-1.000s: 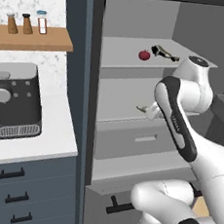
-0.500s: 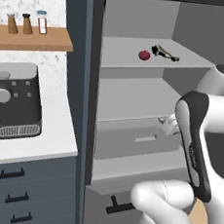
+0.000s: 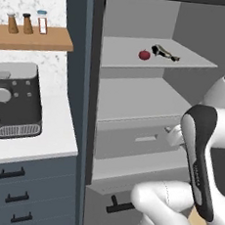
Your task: Place one tomato and one fish in each tupperware on the nearby counter, to pack two identical lunches.
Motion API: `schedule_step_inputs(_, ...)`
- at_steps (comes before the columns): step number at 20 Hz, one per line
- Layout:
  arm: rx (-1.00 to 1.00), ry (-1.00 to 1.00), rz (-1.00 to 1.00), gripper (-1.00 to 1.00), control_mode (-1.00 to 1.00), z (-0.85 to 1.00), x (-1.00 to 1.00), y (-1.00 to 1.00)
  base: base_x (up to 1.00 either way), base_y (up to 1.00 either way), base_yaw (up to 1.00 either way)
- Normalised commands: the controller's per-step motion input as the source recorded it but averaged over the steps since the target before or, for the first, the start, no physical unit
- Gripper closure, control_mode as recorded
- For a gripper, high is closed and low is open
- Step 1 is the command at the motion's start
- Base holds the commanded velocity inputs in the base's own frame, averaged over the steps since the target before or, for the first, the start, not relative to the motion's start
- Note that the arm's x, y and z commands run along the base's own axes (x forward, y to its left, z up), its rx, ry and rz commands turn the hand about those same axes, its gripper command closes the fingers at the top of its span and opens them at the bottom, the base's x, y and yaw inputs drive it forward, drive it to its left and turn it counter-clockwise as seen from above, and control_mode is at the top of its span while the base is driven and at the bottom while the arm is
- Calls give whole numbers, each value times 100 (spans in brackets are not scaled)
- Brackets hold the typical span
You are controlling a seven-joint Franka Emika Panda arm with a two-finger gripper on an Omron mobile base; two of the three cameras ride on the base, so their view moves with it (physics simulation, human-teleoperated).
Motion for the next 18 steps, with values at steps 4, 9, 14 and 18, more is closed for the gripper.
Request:
schedule_step_inputs(4,0,0,0,100,100,0,0,0,-100,23,0)
schedule_step_inputs(9,0,0,0,100,100,0,0,0,-88,96,16)
schedule_step_inputs(14,0,0,0,100,100,0,0,0,1,100,8)
schedule_step_inputs(18,0,0,0,100,100,0,0,0,51,100,0)
